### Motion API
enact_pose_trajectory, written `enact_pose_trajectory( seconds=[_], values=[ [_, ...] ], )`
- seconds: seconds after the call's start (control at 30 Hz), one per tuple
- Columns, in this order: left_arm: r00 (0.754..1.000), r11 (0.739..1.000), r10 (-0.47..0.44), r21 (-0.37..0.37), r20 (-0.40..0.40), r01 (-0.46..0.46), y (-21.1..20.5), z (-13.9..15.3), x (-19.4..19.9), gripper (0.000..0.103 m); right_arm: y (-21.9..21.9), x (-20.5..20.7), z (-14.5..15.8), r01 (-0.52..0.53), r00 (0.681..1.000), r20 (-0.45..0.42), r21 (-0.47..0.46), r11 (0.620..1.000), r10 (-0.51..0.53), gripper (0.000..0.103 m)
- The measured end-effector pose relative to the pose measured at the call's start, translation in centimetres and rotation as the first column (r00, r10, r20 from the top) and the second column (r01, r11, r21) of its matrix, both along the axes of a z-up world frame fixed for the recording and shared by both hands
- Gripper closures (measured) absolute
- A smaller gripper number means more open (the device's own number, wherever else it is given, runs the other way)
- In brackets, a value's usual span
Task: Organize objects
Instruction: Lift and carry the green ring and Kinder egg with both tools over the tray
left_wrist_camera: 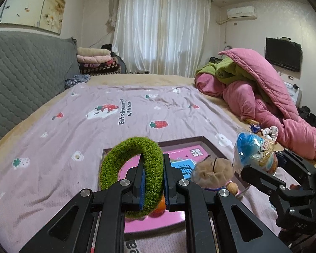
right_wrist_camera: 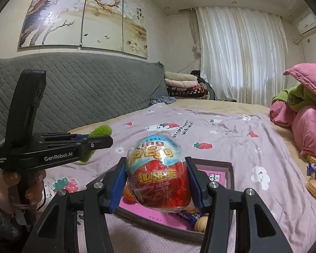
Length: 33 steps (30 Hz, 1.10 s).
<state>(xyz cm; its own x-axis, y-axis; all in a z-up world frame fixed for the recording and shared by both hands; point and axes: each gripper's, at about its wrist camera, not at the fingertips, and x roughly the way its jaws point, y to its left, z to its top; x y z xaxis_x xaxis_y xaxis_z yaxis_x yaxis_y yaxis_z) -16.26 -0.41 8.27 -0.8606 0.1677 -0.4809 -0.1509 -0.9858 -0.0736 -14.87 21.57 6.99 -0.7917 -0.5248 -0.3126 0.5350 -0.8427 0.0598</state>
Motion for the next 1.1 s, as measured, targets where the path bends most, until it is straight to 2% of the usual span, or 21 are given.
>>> enact_pose_trajectory(
  seconds=[0.3, 0.5, 1.1],
  values=[
    [1.000, 1.000, 0.003, 0.000, -0.010, -0.003, -0.9, 0.4, -1.2, 0.090, -0.6, -1.5, 0.9, -0.001, 1.000, -0.025, 0.000, 1.000, 0.001, 0.050],
    [1.000, 1.000, 0.010, 0.005, -0.012, -0.010, -1.2, 0.0, -1.8, 0.090, -0.5, -2.2, 0.2, 0.003, 1.000, -0.010, -0.007, 1.000, -0.003, 0.050],
    [0.996, 0.998, -0.054, -0.038, 0.065, 0.057, 2.0, -4.7, -3.0, 0.090, -0.2, -3.3, -2.5, 0.013, 0.998, 0.066, 0.025, 1.000, -0.015, 0.050]
  ],
)
